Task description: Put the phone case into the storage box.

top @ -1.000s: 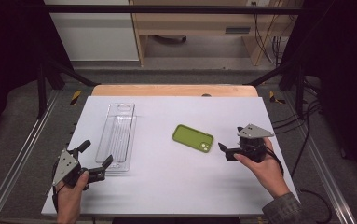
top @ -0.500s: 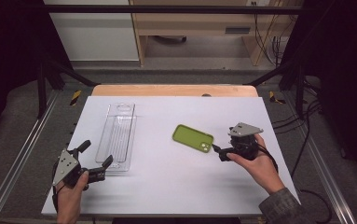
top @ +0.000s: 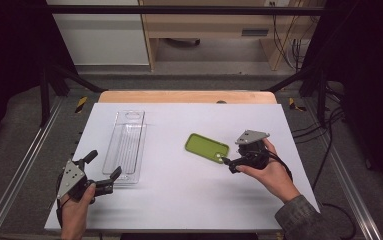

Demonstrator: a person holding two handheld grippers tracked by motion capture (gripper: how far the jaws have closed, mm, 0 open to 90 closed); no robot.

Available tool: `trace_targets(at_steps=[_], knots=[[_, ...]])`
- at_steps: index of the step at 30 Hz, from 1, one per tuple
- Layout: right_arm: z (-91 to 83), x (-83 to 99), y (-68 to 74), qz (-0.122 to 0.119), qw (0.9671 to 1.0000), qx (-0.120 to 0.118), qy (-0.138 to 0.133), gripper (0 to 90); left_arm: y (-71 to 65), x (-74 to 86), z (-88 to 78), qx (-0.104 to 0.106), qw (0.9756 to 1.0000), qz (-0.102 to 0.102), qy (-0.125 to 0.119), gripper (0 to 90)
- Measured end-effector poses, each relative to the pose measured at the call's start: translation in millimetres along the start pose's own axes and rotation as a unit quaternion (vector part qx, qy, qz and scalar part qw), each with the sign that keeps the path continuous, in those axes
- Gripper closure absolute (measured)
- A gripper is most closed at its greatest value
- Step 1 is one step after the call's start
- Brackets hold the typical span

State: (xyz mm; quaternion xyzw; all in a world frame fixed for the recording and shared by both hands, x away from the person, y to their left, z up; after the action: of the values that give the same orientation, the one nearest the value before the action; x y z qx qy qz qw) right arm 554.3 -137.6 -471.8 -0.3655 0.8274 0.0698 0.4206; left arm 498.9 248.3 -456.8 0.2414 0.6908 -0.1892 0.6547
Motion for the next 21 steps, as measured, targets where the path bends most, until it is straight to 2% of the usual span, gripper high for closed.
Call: trace_targets(at_steps=[11,21], knots=[[7.8,-0.5,2.9,-0.007,0.9998,-0.009,0.019,11.7,-1.0,0.3,0.7,0.001,1.0,0.004,0.002,0.6],[19.9,-0.7,-3.7,-0.015,0.9991,-0.011,0.039,15.1,-1.5,0.7,1.0,0.001,1.0,0.007,0.004,0.6]])
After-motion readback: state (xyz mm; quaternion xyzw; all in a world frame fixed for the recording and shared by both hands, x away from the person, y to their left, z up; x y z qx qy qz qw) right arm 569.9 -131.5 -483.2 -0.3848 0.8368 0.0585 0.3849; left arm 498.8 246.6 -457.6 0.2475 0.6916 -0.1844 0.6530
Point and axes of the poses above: each handheld gripper's, and its own axes: z roughly forward along the jaws, x roughly out of its underside, y roughly to its left, the point moved 10 cm from there along z, roughly forward along the jaws, and after that the axes turned 3 degrees about x, right-handed, at the moved point
